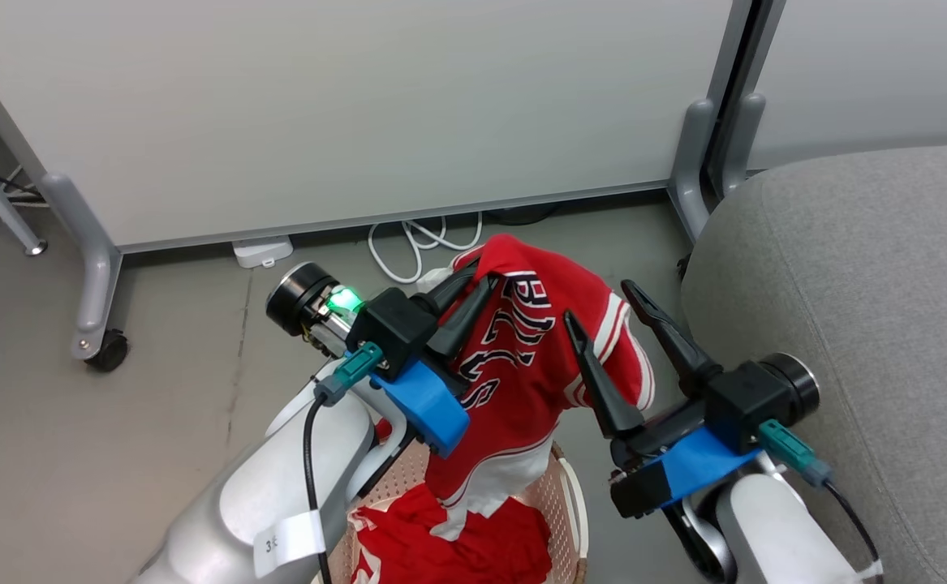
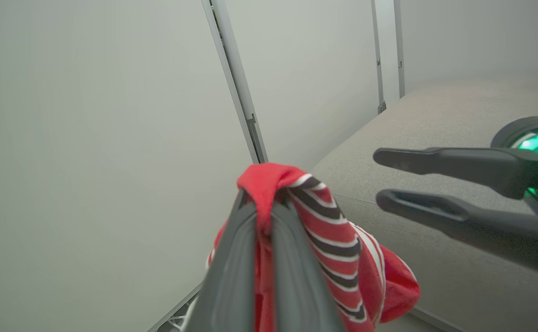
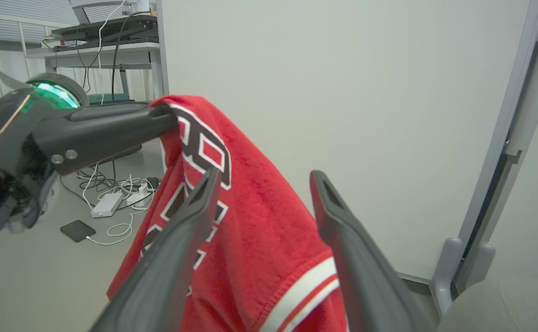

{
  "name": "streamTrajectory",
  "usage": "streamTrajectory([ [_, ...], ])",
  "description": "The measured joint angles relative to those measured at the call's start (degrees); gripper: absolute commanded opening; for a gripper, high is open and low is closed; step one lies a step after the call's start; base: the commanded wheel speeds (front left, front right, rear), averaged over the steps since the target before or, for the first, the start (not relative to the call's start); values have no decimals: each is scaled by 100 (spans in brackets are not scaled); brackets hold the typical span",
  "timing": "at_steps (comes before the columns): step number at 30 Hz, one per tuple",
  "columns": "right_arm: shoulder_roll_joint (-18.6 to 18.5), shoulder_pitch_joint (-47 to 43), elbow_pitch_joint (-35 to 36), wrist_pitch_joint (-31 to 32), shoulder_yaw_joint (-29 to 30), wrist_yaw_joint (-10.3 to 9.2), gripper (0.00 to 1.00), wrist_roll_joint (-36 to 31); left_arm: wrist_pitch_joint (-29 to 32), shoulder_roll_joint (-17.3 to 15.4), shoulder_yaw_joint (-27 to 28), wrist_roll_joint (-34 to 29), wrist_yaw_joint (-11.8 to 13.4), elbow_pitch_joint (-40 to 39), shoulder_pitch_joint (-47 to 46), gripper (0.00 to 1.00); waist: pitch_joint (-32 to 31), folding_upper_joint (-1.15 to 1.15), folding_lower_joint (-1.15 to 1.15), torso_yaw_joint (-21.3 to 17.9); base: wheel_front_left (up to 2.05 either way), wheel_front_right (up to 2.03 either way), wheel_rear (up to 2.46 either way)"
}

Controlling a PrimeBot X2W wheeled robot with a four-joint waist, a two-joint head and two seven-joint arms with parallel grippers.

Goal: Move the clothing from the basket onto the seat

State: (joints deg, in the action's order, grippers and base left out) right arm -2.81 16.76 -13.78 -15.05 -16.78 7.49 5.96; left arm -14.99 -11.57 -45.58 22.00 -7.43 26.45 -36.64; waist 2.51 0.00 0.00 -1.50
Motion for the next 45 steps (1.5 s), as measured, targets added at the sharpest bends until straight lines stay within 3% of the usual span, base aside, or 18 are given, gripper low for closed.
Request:
streamTrajectory([
  [6,-48,643,-543,0,-494,0,100,-141,0,153,-133,-34,0,-65,-261,0,242,0,0,156,0,0,0],
  [16,-41,1317,-1511,-1,-617,0,100,-348,0,369,-341,-19,0,-240,-497,0,507,0,1,477,0,0,0],
  [17,-38,1347,-1591,0,-593,0,82,-346,0,385,-349,2,0,-253,-505,0,516,0,1,496,0,0,0],
  [18,-35,1373,-1669,0,-586,0,0,-345,0,397,-355,12,0,-260,-517,0,520,0,1,512,0,0,0],
  [44,-16,1434,-1774,0,-646,0,0,-90,-1,350,-259,19,0,-245,-510,0,443,0,0,434,0,0,0],
  [45,-16,1433,-1768,0,-646,0,0,-86,-1,357,-227,23,0,-238,-498,69,444,0,0,434,0,0,0],
])
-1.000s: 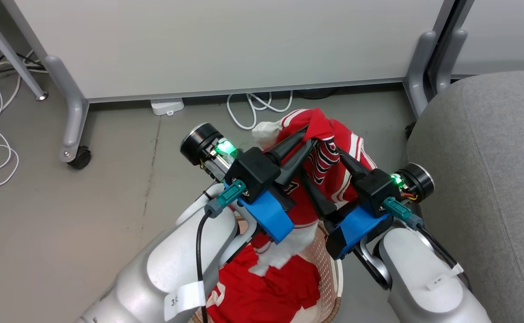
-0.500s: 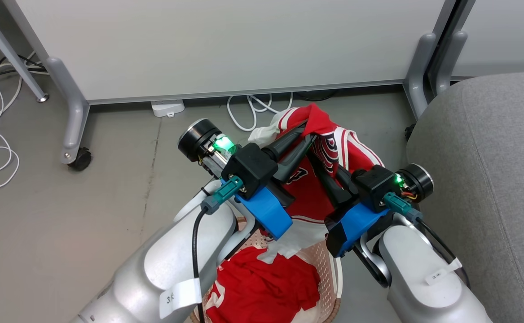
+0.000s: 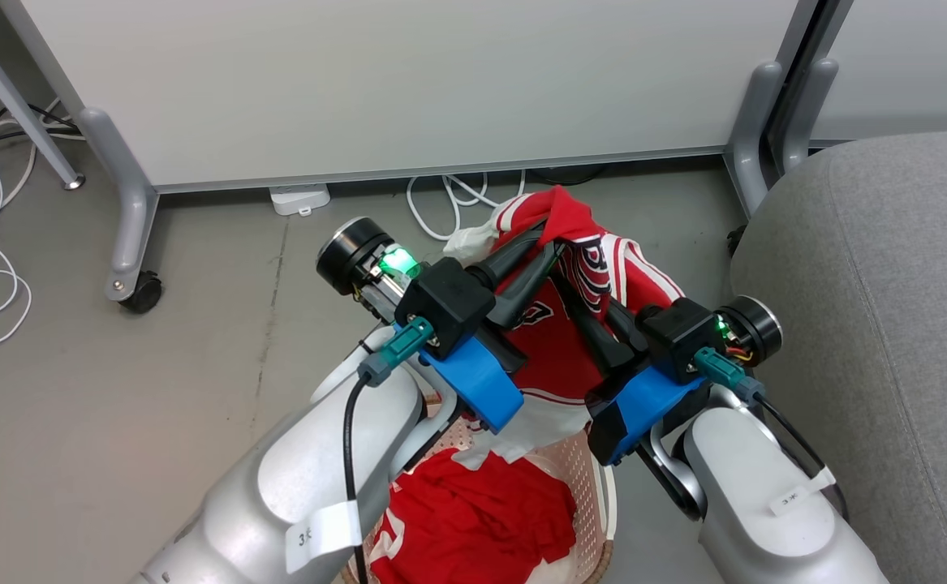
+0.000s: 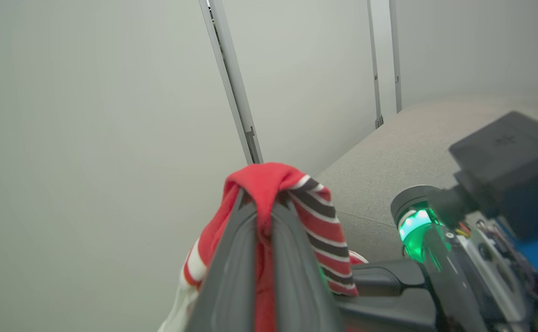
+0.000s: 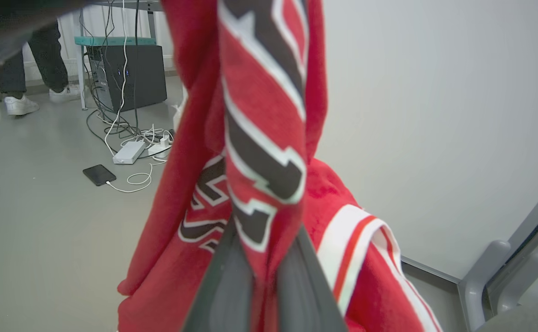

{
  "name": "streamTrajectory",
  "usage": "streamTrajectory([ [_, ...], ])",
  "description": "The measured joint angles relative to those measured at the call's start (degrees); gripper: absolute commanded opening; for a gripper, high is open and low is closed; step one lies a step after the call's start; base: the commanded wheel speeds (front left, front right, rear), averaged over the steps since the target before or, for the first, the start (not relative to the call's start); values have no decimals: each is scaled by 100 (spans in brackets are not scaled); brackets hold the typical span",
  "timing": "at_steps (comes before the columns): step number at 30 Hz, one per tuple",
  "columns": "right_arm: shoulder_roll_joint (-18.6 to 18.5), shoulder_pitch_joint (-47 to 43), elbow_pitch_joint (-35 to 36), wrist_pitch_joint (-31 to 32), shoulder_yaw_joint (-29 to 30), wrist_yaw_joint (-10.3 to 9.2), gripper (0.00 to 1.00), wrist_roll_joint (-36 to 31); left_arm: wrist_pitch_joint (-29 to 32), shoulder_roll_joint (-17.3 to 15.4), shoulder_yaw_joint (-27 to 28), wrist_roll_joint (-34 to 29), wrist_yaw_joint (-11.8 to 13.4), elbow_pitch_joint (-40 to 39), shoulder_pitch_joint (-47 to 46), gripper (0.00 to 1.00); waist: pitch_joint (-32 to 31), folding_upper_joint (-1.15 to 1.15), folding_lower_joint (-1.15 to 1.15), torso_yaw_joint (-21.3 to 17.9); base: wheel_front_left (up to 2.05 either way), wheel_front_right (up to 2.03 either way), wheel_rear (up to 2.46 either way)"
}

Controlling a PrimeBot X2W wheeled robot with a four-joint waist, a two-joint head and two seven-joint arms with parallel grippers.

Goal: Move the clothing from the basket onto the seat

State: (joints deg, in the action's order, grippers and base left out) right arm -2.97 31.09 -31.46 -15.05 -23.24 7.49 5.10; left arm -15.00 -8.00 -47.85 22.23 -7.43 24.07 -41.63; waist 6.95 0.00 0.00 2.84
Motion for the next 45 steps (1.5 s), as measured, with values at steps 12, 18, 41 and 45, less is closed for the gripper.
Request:
streamTrajectory([
  [12,1,-8,116,0,91,0,0,81,-1,2,33,-57,0,69,17,100,62,0,0,-29,0,0,0],
  [18,4,-8,254,1,342,0,0,168,-1,-33,98,-91,0,69,57,100,129,0,0,-129,0,0,0],
  [41,-38,-507,1115,1,1870,0,0,-105,-1,-159,-127,-240,0,-200,426,100,503,0,0,-1620,0,0,0],
  [45,-46,-699,1278,1,2026,0,0,-105,-4,-169,-233,-237,0,-261,516,100,535,0,0,-1953,0,0,0],
])
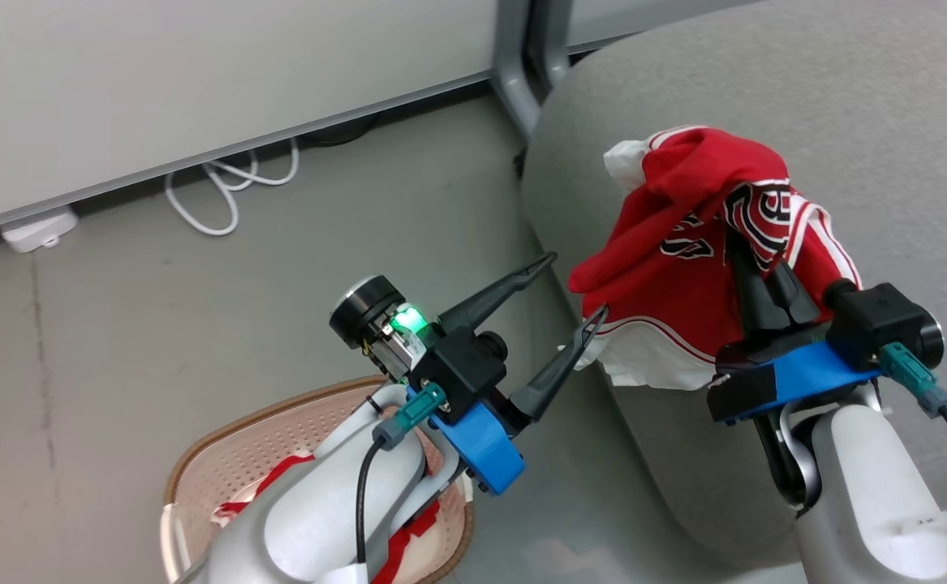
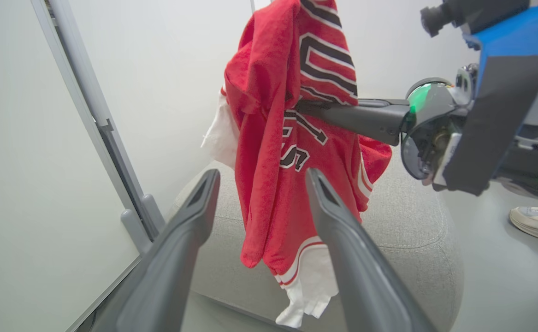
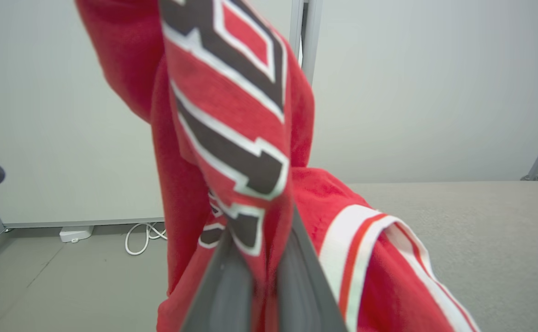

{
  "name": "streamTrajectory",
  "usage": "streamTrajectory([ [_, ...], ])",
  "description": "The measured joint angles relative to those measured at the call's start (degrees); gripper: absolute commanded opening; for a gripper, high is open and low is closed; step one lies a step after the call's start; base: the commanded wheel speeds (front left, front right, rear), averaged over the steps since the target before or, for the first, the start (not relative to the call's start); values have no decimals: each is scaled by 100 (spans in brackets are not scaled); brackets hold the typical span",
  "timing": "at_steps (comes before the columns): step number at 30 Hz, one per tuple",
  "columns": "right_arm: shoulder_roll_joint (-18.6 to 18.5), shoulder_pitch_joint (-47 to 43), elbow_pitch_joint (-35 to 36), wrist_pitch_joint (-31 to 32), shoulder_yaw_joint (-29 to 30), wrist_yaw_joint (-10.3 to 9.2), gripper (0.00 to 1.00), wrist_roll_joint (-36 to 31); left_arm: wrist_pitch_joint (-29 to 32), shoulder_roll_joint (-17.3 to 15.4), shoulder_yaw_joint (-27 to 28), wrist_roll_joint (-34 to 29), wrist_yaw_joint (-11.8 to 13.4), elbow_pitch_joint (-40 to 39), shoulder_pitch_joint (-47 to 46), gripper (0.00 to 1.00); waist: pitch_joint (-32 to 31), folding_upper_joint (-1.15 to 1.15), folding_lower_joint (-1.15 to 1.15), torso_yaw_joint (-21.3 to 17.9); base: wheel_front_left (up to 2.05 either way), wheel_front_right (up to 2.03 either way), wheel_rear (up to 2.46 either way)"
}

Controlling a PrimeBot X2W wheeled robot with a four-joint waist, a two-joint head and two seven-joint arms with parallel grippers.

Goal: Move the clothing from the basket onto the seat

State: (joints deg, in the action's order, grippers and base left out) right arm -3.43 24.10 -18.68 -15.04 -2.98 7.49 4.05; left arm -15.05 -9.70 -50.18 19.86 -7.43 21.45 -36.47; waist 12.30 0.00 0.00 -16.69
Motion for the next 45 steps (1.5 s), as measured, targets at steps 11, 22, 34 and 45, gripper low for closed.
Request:
streamTrajectory([
  [11,16,-575,369,0,335,0,0,-38,-2,-7,-231,32,0,-24,68,100,69,0,0,-713,0,0,0],
  [22,42,-769,464,0,426,0,0,66,-2,-45,-218,32,0,-77,56,100,149,0,0,-735,0,0,0],
  [34,49,283,660,1,892,0,0,105,-2,-185,-56,-109,0,-212,-261,100,689,0,0,-544,0,0,0],
  [45,-534,2370,1010,0,2503,1,0,-49,-2,-576,-188,-336,0,-366,-1173,100,1989,0,1,-290,0,0,0],
])
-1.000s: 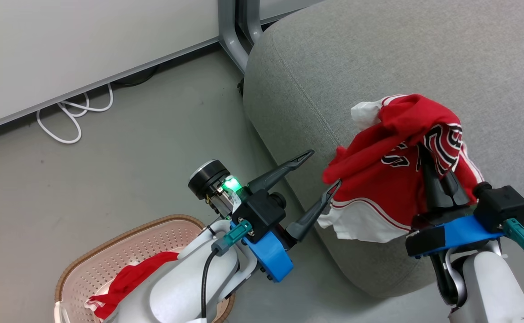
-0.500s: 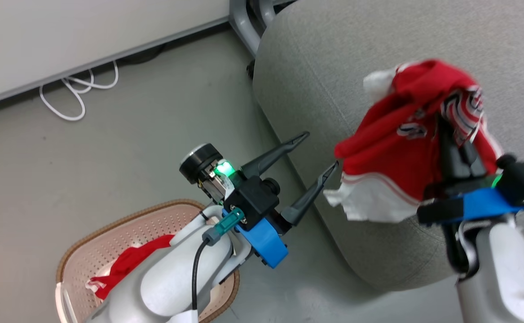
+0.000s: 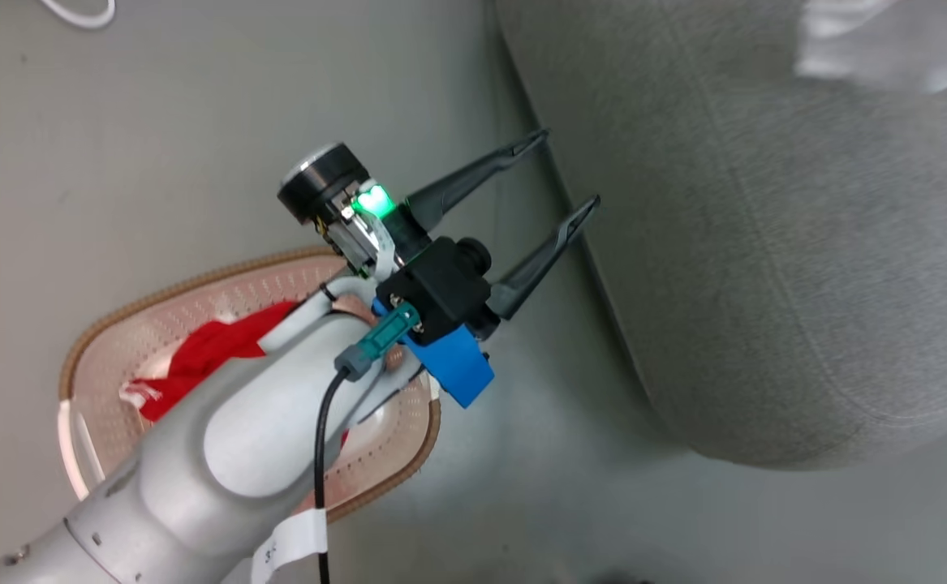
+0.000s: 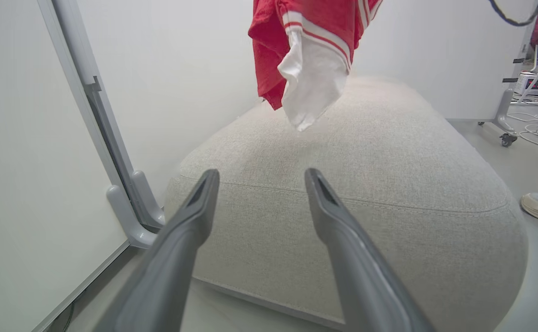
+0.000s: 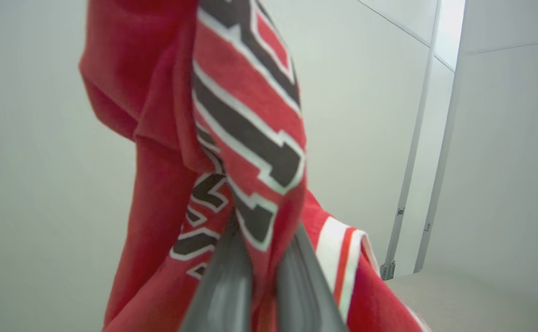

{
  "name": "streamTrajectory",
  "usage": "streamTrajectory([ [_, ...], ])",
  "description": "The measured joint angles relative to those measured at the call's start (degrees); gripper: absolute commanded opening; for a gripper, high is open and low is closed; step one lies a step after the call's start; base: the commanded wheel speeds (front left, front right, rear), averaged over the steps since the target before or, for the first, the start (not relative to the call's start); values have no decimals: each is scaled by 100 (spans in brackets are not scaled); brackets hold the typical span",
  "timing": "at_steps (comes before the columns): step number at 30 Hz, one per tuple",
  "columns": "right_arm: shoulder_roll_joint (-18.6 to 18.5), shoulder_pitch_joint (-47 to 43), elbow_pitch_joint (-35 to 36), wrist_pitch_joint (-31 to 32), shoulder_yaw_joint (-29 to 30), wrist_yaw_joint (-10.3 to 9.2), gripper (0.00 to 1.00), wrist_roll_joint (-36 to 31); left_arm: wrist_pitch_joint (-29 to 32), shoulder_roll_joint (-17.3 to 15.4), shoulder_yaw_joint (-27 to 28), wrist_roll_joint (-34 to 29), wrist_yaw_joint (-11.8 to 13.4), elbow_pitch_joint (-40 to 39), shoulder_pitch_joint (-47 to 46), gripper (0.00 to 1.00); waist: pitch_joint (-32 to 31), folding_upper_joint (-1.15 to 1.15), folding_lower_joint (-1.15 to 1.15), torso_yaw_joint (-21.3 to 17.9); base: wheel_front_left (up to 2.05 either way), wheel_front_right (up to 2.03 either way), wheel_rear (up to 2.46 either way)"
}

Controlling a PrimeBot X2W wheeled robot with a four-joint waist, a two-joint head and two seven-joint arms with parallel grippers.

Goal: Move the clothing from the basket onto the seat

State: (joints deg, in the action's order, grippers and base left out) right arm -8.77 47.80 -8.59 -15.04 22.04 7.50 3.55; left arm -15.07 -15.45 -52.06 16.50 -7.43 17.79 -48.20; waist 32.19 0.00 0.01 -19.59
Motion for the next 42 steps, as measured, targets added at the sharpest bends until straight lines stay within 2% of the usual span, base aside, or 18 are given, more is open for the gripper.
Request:
streamTrajectory([
  [8,-1193,855,-637,-1,849,-1,0,-14,0,-158,12,-92,-1,-175,-478,100,927,0,0,268,0,0,0],
  [11,-1376,934,-960,-1,1018,0,0,-132,0,-212,14,-130,0,-257,-519,100,1199,0,0,353,0,0,0],
  [15,-1314,905,-1599,-1,1114,-1,0,-318,0,-331,-19,-146,0,-300,-524,100,1463,0,0,446,0,0,0],
  [20,-905,796,-2432,-1,1322,0,0,-464,0,-388,14,-159,0,-363,-532,100,1644,-1,0,500,0,0,0],
  [26,-603,587,-2954,-1,1433,-1,0,-515,0,-422,14,-178,0,-376,-480,100,1646,-1,0,500,0,0,0],
  [27,-561,589,-2944,-1,1448,0,20,-504,0,-415,21,-178,1,-375,-469,100,1633,0,0,499,0,0,0],
  [28,-504,588,-2907,-1,1470,-1,47,-501,0,-399,30,-177,1,-375,-461,100,1612,-1,0,499,0,0,0],
  [29,-427,581,-2864,-1,1478,-1,100,-501,0,-378,37,-177,1,-375,-452,100,1584,0,0,499,0,0,0],
  [37,129,-160,-2294,0,1392,0,100,-945,0,-187,244,-135,8,-393,-197,100,1138,0,0,531,0,0,0],
  [42,113,-1072,-1933,0,1057,0,100,-835,0,-40,468,-110,8,-401,164,100,669,0,-1,547,0,0,0],
])
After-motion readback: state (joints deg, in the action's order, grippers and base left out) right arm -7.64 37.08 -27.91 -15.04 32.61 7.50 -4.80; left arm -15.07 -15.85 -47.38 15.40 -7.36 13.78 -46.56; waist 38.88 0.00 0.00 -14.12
